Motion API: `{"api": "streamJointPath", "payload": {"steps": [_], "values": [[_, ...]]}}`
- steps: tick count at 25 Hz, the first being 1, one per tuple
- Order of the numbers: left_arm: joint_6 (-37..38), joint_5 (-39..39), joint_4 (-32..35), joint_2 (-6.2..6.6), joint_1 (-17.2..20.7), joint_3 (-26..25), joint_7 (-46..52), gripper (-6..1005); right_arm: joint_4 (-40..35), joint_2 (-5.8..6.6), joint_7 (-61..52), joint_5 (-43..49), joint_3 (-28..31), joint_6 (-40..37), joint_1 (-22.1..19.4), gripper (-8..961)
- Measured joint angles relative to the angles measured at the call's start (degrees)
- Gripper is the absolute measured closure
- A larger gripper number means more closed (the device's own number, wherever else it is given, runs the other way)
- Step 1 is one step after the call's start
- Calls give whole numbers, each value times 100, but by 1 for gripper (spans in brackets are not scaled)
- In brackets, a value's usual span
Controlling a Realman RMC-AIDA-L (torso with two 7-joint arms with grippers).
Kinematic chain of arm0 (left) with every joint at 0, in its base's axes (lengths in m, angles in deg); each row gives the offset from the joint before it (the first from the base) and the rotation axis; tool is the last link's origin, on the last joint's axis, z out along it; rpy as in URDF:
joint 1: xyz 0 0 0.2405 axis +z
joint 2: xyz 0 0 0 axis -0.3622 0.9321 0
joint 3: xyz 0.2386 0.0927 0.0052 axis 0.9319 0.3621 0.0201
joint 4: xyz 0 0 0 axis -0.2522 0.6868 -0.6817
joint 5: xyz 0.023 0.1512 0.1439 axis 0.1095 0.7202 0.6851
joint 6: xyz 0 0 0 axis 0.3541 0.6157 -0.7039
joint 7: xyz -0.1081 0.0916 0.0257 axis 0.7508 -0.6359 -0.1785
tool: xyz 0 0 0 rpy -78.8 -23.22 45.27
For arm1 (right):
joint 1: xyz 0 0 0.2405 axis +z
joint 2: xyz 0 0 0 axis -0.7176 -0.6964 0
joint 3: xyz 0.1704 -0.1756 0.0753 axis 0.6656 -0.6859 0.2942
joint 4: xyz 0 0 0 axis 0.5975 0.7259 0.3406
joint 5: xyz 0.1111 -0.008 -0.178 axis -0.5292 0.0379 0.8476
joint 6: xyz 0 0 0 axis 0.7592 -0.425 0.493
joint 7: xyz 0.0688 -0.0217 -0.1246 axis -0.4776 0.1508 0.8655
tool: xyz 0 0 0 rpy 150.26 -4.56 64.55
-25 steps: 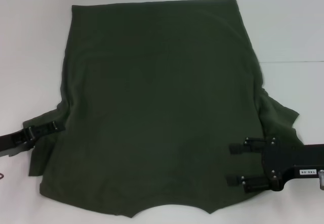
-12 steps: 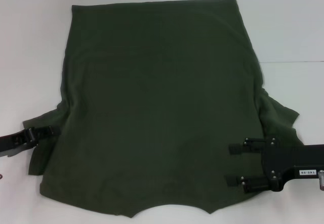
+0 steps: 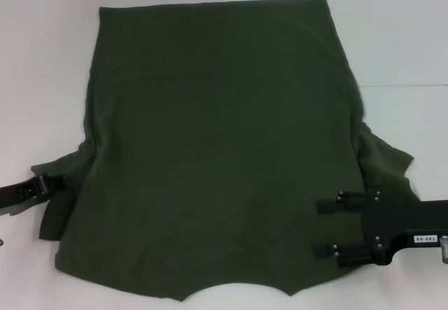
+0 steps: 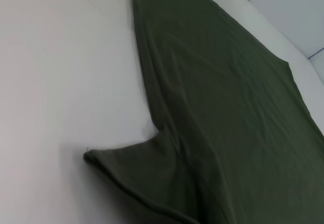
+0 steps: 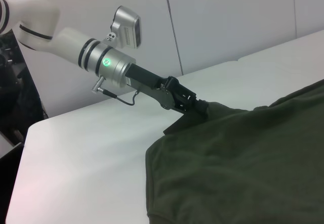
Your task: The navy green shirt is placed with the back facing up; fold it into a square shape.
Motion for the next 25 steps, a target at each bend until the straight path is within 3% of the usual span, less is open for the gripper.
{"api": "streamJointPath", "payload": {"steps": [8, 14, 20, 25], "values": [[-222, 99, -26, 1, -34, 74, 242, 757, 0, 0, -1, -12, 0, -19, 7, 71], [-226, 137, -22, 8, -54, 78, 243, 965, 0, 0, -9, -13, 0, -19, 9, 69], [-222, 139, -12, 37, -99, 79, 246, 981, 0, -9, -10, -13, 0, -17, 9, 71], [-35, 606, 344, 282, -305, 35, 662, 994, 0, -17, -10, -8, 0, -6, 9, 70]]}}
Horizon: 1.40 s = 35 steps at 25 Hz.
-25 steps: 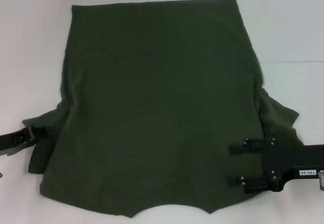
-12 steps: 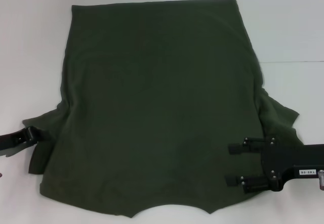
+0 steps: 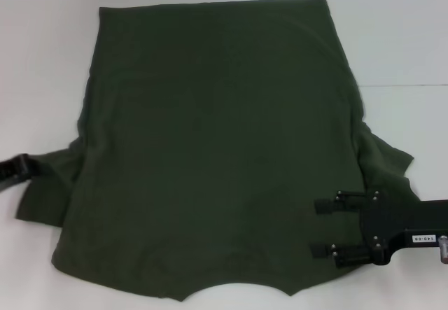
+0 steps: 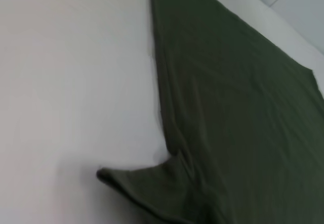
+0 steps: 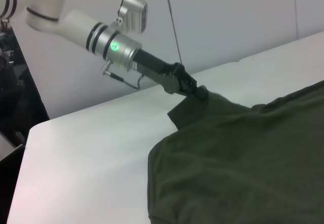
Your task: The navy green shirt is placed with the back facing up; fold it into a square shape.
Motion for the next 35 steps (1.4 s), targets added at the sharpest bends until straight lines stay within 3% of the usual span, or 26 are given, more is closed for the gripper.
{"api": "streamJointPath", "payload": {"steps": [11, 17, 20, 28, 35], "values": [[489, 1374, 597, 399, -511, -35, 669, 992, 5, 0, 0, 5, 0, -3, -54, 69], [850, 1485, 687, 560, -774, -23, 947, 990, 7, 0, 5, 17, 0, 25, -62, 70], [1062, 1569, 683, 633, -1024, 295, 1356, 990, 17, 0, 19, 24, 0, 25, -62, 70], [1205, 1757, 549, 718, -1390, 648, 2179, 987, 26, 15, 45, 31, 0, -11, -74, 70], [1000, 1717, 31, 607, -1713, 779, 2823, 985, 10, 12, 53, 31, -11, -12, -79, 71]]}}
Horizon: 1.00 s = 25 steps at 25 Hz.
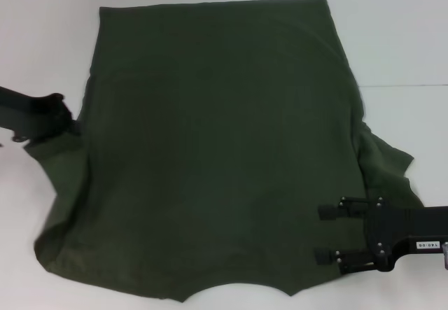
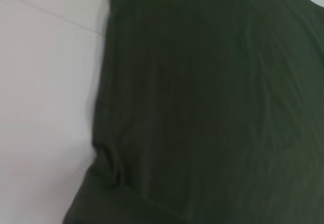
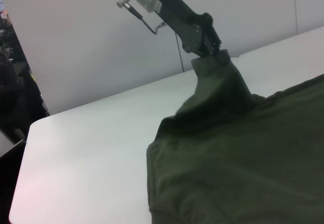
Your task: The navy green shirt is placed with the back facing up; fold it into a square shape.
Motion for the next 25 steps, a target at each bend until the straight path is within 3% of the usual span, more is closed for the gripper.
{"api": "streamJointPath", "payload": {"steps": [9, 19, 25], "values": [[-727, -84, -609, -206, -314, 7, 303, 978, 15, 3, 1, -1, 4, 0, -4, 69], [-1451, -149, -900, -737, -451, 47, 287, 931, 34, 5, 1, -1, 11, 29, -56, 77], [-1870, -430, -902, -990, -456, 57, 113, 813, 43, 6, -24, -15, 12, 21, -87, 82]]}}
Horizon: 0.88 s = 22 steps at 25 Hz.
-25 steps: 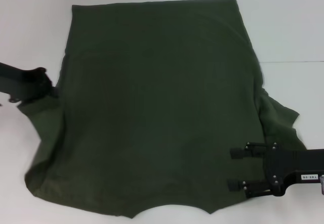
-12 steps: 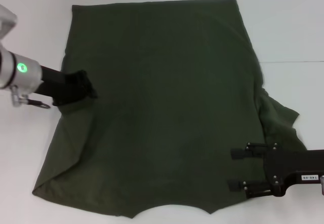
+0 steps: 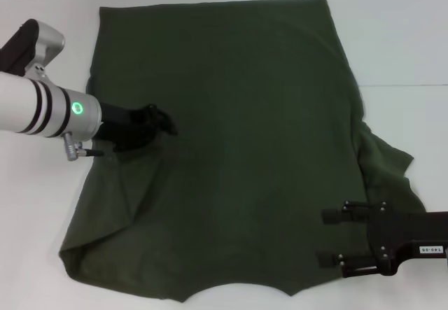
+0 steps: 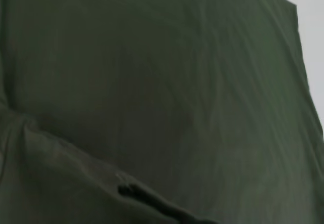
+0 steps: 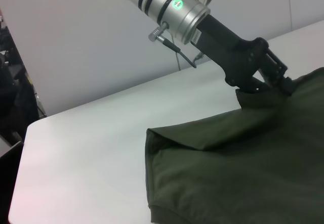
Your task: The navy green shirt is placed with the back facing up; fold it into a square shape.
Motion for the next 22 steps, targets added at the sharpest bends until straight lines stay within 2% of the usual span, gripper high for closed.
{"api": "streamJointPath", "payload": {"steps": [5, 8, 13, 18, 22], "values": [[-123, -13, 88, -12, -41, 312, 21, 640, 0, -1, -4, -16, 30, 14, -27, 87], [-82, -5, 227, 30, -54, 658, 43, 409, -12, -18, -11, -7, 50, 19, -29, 89], [9, -15, 532, 50, 14, 808, -47, 214, -18, -26, -24, -1, 54, 23, -29, 93], [-311, -15, 648, 23, 312, 830, -389, 67, -5, -17, -32, -15, 62, 9, -28, 97], [-500, -15, 632, -24, 531, 828, -877, 67, 0, -16, -35, -19, 71, 19, -32, 101]]}}
